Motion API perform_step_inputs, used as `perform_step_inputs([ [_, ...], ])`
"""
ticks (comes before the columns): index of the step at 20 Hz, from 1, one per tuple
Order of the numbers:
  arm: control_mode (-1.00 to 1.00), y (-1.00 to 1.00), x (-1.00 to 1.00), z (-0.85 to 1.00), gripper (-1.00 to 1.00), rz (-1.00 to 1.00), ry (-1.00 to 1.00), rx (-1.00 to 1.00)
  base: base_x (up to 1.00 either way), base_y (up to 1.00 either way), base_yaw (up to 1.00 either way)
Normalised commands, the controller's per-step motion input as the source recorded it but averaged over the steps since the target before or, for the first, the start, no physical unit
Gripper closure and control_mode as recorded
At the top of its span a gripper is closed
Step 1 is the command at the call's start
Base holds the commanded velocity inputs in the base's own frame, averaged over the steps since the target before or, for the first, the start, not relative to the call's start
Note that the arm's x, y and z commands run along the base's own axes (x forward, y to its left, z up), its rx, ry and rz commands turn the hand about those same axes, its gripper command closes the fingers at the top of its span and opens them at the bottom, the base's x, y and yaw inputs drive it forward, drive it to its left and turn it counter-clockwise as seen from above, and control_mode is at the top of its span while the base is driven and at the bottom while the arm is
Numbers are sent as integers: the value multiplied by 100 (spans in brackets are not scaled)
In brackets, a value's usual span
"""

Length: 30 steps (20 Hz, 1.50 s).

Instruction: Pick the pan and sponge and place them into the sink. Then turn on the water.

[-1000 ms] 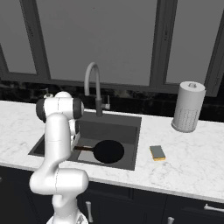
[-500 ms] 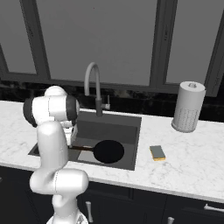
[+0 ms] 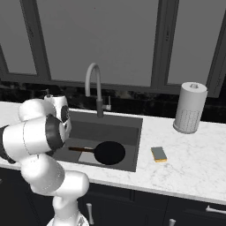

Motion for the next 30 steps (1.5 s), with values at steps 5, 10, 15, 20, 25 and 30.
perform_step_inputs([
  [5,-100,-43,-39,96,-100,9,7,4,0,0,0],
  [10,-100,-94,-73,56,-100,24,1,1,0,0,0],
  [15,-100,-100,-69,57,-100,30,0,3,0,0,0],
  [20,-100,-100,-59,50,-100,37,0,5,0,0,0],
  [25,-100,-100,-28,36,-100,42,0,7,0,0,0],
  [30,-100,-78,2,17,-100,52,4,7,0,0,0],
])
